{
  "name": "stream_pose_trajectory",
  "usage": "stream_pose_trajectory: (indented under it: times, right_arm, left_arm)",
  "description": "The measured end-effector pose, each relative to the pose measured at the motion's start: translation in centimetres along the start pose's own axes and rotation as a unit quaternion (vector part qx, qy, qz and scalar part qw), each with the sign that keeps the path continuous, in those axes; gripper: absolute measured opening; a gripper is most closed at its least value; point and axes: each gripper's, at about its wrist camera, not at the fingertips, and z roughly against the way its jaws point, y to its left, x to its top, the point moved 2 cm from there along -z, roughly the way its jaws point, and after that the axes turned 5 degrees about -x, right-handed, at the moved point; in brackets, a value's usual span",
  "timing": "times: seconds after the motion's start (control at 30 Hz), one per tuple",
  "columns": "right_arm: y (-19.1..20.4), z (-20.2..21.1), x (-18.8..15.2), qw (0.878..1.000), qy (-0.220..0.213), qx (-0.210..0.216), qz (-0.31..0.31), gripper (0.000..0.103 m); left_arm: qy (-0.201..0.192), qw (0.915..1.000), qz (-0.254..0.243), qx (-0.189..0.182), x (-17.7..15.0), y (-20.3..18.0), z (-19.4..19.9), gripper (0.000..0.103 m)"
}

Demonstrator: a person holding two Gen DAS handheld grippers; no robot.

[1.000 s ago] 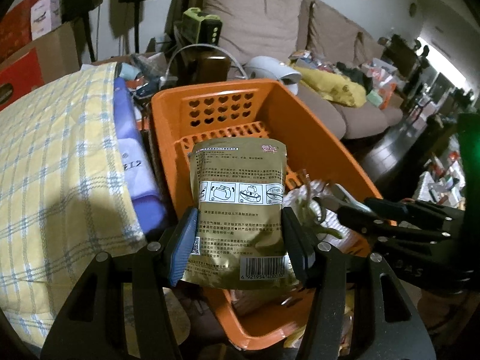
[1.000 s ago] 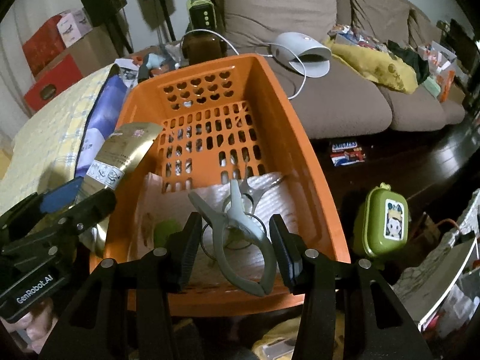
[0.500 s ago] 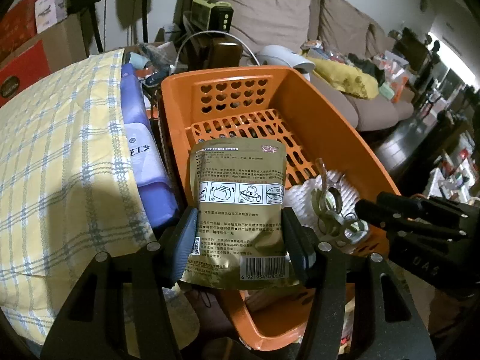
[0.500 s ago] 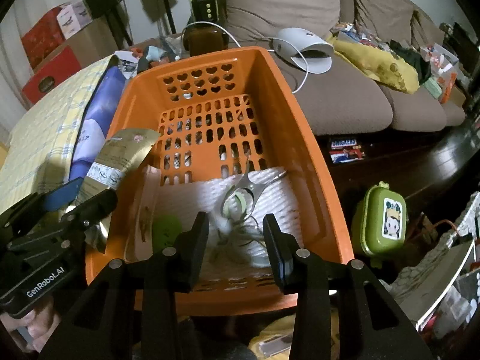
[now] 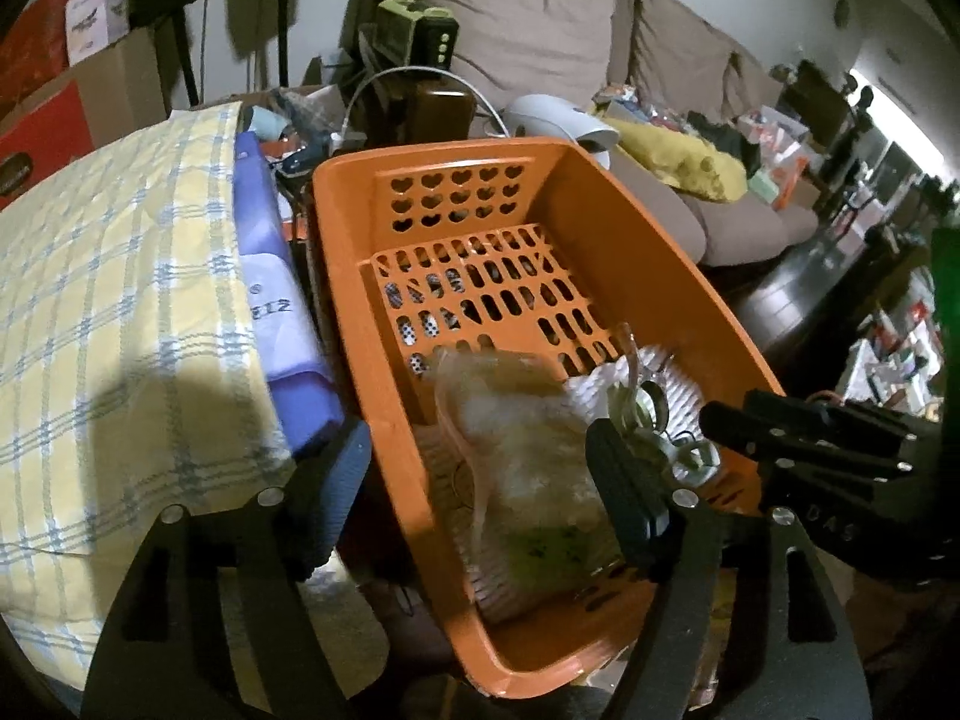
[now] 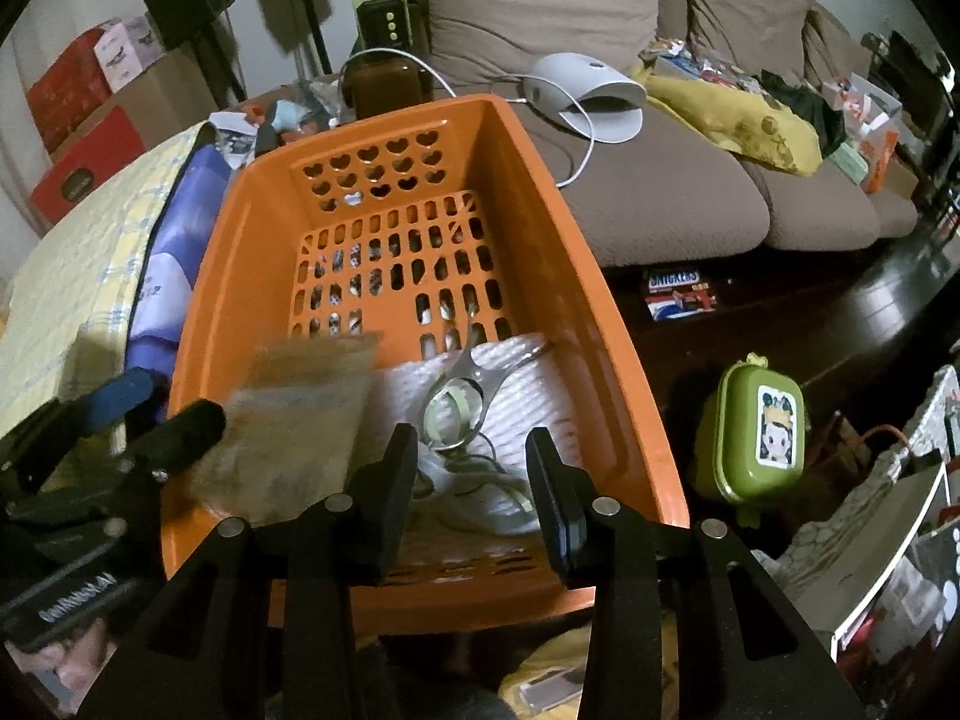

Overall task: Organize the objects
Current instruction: 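Open the right gripper to release the grey clip while the left gripper drops the pouch in, then swing both grippers back over the table toward the clear plastic box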

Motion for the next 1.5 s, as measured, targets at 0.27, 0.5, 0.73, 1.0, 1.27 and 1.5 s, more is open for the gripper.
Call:
stream_pose_trajectory:
  times: [0.27,0.5,0.73,1.0,1.27,1.5]
  right_arm:
    - [-0.5,-0.1,0.1,1.000,-0.001,-0.005,-0.015,0.051]
    - [-0.1,0.3,0.1,0.999,-0.026,0.021,-0.031,0.057]
    - [9.0,6.5,0.5,0.986,-0.104,0.127,0.039,0.077]
    - [32.2,9.3,0.2,0.936,-0.137,0.248,0.210,0.082]
    - [54.0,8.5,0.4,0.884,-0.161,0.234,0.371,0.102]
    - [64.1,3.1,2.6,0.888,-0.115,0.186,0.406,0.102]
  left_arm:
    - [-0.053,0.9970,0.025,-0.050,2.2,3.0,8.6,0.071]
    - [-0.124,0.9919,-0.018,0.021,2.3,11.2,21.1,0.072]
    - [-0.176,0.9701,0.065,0.154,-2.0,27.3,30.3,0.082]
    - [-0.145,0.9451,0.191,0.222,-8.7,43.1,34.4,0.082]
    - [-0.155,0.9382,0.256,0.174,-14.5,47.5,33.2,0.082]
    - [-0.147,0.9401,0.245,0.186,-15.6,48.5,32.3,0.083]
